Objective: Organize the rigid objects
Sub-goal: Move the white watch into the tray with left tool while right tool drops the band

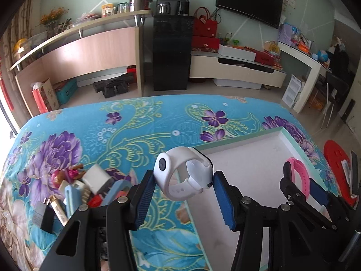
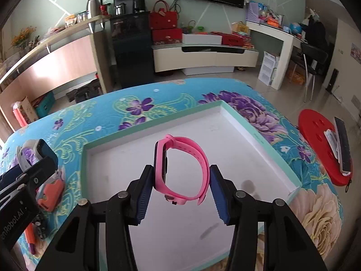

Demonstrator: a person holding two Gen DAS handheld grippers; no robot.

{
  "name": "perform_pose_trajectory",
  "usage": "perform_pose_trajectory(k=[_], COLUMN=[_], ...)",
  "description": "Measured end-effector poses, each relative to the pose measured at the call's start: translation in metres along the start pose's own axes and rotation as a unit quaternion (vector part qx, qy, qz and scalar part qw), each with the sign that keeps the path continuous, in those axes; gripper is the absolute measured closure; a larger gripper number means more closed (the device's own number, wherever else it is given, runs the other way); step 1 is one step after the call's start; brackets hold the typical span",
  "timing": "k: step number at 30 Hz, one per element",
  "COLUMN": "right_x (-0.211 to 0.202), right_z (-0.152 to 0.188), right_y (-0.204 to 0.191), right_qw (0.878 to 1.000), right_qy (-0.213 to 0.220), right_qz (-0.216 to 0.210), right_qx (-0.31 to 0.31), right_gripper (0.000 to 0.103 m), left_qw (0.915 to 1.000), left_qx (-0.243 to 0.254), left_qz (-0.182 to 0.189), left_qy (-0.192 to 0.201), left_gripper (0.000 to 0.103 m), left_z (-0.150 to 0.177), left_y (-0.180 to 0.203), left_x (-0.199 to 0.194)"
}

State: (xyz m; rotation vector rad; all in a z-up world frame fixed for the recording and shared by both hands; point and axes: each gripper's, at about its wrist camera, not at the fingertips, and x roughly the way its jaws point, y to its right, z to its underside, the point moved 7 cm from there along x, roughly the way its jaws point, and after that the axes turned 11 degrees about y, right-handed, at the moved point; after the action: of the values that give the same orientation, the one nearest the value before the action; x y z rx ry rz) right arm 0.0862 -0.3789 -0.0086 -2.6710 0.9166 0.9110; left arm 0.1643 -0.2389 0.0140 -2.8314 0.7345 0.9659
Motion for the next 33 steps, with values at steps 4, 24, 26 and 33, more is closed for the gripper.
perform_pose_trajectory(k=[4,24,26,33], right_x=[0.011,0.011,0.007,-0.006], right_z=[0.006,0.010,0.009,0.005], right_y=[0.037,0.052,0.047,0.001], right_qw=[0.999,0.997,0.997,0.999], right_qy=[-0.016,-0.037,-0.043,-0.044], right_qz=[0.037,0.054,0.052,0.002], right_qx=[0.034,0.028,0.029,0.004], right_gripper=[0.052,0.032,0.029,0.020], left_qw=[0.9996,0.9969,0.9968,0.9924], left_qx=[0.025,0.020,0.012,-0.033], left_qz=[0.010,-0.054,-0.063,-0.114], left_qy=[-0.012,-0.053,-0.048,-0.032], left_gripper=[0.047,0.016,0.009,0.000], left_z=[0.008,0.033,0.033,0.031], left_y=[0.031,0.012,-0.001,-0.060], left_x=[0.018,0.032,0.024,-0.003])
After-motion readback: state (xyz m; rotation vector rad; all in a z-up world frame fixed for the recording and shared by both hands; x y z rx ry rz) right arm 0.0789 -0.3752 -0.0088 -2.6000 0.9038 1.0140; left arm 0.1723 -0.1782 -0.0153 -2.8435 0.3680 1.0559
